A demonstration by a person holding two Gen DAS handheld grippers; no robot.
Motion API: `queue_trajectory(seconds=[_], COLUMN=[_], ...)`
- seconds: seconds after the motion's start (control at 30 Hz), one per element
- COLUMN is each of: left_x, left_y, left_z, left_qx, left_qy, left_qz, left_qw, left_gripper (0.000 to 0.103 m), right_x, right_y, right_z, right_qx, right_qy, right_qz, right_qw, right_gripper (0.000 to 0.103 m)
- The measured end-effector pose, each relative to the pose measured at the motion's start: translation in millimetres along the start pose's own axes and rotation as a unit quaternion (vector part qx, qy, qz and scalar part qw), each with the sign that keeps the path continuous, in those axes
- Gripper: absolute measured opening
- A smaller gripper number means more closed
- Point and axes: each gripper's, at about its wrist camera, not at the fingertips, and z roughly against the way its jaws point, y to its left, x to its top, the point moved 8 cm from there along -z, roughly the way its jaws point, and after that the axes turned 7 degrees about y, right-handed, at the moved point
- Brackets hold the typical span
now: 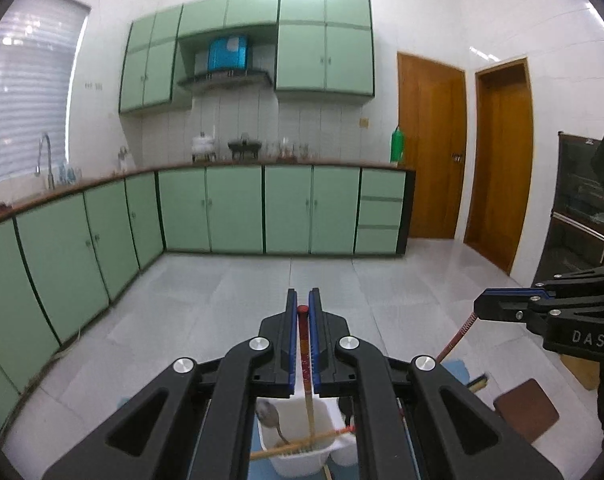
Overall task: Organize utensils
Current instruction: 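Lift the chopsticks and drop them into the holder with both tools, then move both open tools back toward the remaining chopsticks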
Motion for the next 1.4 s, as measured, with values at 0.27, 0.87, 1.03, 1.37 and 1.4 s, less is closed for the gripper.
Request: queue_trajectory(seconds=[0.27, 0.87, 1.03, 1.37, 1.4], left_x=[-15.3, -187.3, -246.7, -314.1, -316.6], left_y=[2.2, 22.5, 36.2, 50.4, 47.2], left_z=[22.0, 105.4, 98.2, 96.5, 97.4], left_qx=[0.005, 0.027, 0.049, 0.077, 0.078], left_qy=[0.008, 0.096, 0.147, 0.218, 0.220], left_qz=[-0.013, 0.040, 0.048, 0.040, 0.041], left_qw=[0.9999, 0.9942, 0.9868, 0.9722, 0.9716], left_gripper=[0.031, 0.077, 0.077, 0.077, 0.077], right_x=[-13.0, -178.3, -232.3, -295.0, -299.5], right_y=[-5.8, -9.3, 14.3, 61.4, 67.1], right_z=[11.6, 56.3, 29.0, -14.4, -17.8], right_qx=[-0.012, -0.040, -0.041, -0.024, -0.021], right_qy=[-0.015, -0.057, -0.027, 0.028, 0.033], right_qz=[-0.014, -0.065, -0.074, -0.078, -0.075], right_qw=[1.000, 0.995, 0.996, 0.996, 0.996], right_gripper=[0.031, 0.092, 0.092, 0.092, 0.092])
